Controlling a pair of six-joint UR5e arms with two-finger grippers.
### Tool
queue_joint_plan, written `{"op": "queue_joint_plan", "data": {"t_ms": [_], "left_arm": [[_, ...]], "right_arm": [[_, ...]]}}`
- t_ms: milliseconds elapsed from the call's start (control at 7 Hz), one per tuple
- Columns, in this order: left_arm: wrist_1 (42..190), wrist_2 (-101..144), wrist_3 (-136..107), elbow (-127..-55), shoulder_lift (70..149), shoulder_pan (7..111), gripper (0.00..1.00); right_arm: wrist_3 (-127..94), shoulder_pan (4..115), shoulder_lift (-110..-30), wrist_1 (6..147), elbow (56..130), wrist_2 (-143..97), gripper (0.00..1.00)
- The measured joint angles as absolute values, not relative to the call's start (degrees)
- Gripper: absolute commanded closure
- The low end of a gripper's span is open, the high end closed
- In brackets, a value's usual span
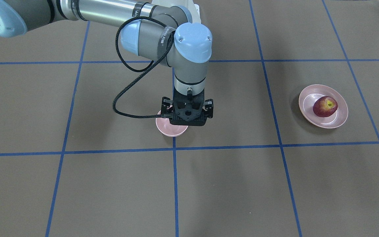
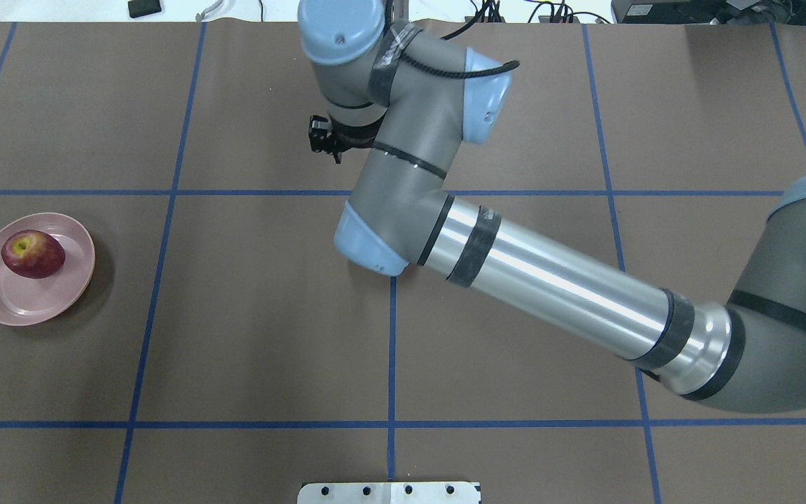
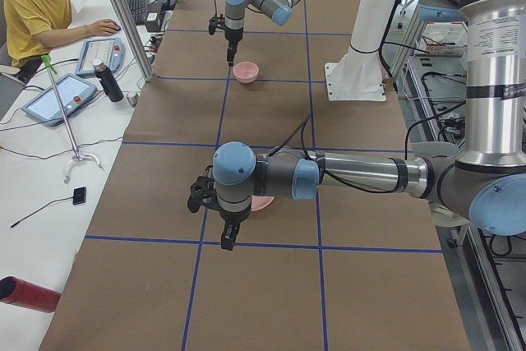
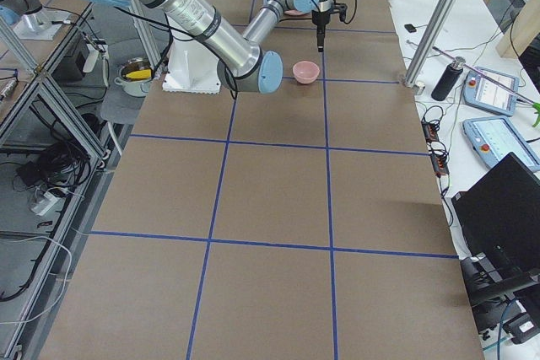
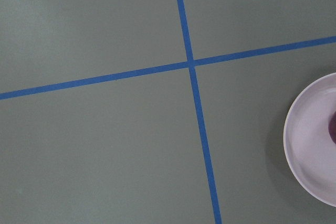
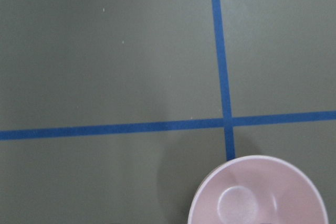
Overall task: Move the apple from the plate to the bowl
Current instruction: 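Release the pink bowl at the center and withdraw the right arm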
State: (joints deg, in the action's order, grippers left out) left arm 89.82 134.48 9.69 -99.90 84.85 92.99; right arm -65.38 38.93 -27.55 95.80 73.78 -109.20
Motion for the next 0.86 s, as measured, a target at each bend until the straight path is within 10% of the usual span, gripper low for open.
{"op": "queue_joint_plan", "data": {"t_ms": [857], "left_arm": [[102.14,143.77,8.90,-97.65,86.03,92.04,0.02]], "right_arm": [[-15.36,69.43,-56.22,96.37,85.93,-128.34,0.00]]}}
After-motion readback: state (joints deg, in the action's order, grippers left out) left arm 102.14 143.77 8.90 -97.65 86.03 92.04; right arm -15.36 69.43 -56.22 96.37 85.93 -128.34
